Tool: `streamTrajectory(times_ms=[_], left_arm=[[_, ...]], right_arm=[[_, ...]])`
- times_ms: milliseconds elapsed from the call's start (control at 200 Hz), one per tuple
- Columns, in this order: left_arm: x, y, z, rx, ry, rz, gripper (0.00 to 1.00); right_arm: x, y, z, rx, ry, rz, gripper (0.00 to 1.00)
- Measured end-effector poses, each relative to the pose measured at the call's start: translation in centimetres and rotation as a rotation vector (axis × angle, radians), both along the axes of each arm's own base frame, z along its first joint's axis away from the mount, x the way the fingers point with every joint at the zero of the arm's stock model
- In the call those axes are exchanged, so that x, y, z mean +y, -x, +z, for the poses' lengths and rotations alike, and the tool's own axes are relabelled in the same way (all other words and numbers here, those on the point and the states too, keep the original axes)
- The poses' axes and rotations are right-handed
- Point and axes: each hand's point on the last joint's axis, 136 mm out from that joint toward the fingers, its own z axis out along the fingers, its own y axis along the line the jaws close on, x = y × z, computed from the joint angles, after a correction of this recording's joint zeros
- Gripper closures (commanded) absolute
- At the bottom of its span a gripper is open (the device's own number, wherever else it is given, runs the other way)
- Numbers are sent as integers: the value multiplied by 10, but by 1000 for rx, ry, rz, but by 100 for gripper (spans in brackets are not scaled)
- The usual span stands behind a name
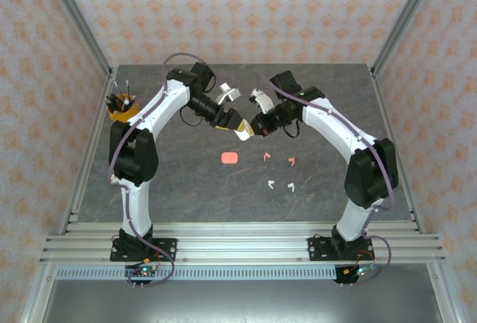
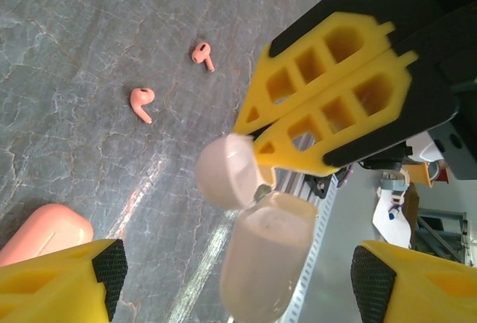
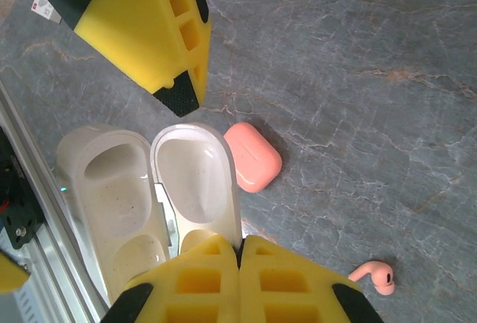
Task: Insert the wireless bluetooth earbuds into the charging case
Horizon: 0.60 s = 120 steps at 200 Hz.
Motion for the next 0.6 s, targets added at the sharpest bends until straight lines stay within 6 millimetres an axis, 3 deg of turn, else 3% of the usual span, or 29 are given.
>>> streamTrajectory(times_ms=[230,601], left_arm=[[1,11,2,26,13,-34,30],[0,17,-2,59,28,-62,37]], right_arm=[[2,3,0,5,7,15,100],[8,12,-1,15,20,52,100]])
